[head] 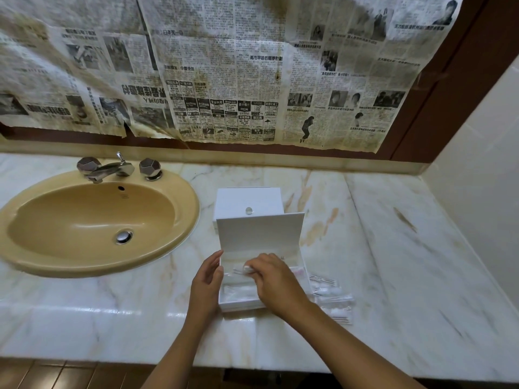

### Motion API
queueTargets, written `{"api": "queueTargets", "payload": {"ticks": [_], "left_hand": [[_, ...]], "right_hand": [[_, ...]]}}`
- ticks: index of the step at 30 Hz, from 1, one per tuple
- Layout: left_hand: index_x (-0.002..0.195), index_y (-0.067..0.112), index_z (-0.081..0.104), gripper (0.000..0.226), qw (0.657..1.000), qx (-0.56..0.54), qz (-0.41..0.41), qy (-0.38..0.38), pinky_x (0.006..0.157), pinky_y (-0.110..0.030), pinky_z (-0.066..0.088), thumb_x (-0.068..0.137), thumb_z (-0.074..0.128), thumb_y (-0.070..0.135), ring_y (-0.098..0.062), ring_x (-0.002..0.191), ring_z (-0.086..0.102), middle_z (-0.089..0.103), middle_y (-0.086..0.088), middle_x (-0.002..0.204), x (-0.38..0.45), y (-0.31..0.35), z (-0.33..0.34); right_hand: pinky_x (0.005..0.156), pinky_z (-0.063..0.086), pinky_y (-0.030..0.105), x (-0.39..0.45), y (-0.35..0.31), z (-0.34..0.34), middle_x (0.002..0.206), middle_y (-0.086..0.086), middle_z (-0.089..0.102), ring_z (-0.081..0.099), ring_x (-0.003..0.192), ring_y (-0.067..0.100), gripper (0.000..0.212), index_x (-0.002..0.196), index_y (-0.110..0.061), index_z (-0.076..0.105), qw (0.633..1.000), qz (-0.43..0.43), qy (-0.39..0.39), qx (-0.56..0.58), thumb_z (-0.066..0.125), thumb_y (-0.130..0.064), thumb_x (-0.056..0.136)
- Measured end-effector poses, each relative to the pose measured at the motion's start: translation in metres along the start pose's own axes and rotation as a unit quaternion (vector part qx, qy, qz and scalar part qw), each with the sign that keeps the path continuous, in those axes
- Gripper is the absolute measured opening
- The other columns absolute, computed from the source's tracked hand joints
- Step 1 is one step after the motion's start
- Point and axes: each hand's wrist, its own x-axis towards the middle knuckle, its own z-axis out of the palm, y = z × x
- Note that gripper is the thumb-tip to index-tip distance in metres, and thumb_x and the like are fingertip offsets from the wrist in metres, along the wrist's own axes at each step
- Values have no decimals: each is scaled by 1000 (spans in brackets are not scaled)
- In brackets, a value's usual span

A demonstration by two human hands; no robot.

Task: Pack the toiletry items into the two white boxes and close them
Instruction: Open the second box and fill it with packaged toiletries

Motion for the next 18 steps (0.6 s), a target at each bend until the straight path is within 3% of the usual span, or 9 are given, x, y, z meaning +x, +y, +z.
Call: {"api": "queueTargets", "payload": {"ticks": [9, 15, 18], "left_hand": [[126, 16, 59, 34, 1000, 9, -1, -2, 70, -4, 47, 98, 47, 2, 14, 96, 61, 63, 2, 120, 0, 1, 1], [125, 20, 58, 33, 1000, 13, 2, 3, 72, -3, 47, 98, 48, 5, 1, 101, 61, 62, 3, 122, -1, 2, 1], [124, 24, 58, 32, 1000, 19, 4, 1, 72, -2, 47, 98, 48, 7, 4, 101, 60, 61, 6, 121, -1, 2, 1]], "right_hand": [[89, 44, 32, 0, -7, 9, 106, 3, 61, 50, 98, 23, 34, 116, -27, 64, 995, 40, -56, -66, 45, -10, 93], [91, 45, 33, -2, -10, 13, 116, 7, 61, 53, 102, 25, 31, 122, -26, 61, 991, 53, -79, -90, 50, -15, 96], [95, 45, 34, -2, -12, 13, 120, 6, 62, 54, 105, 25, 32, 125, -25, 59, 992, 55, -80, -77, 48, -15, 96]]}}
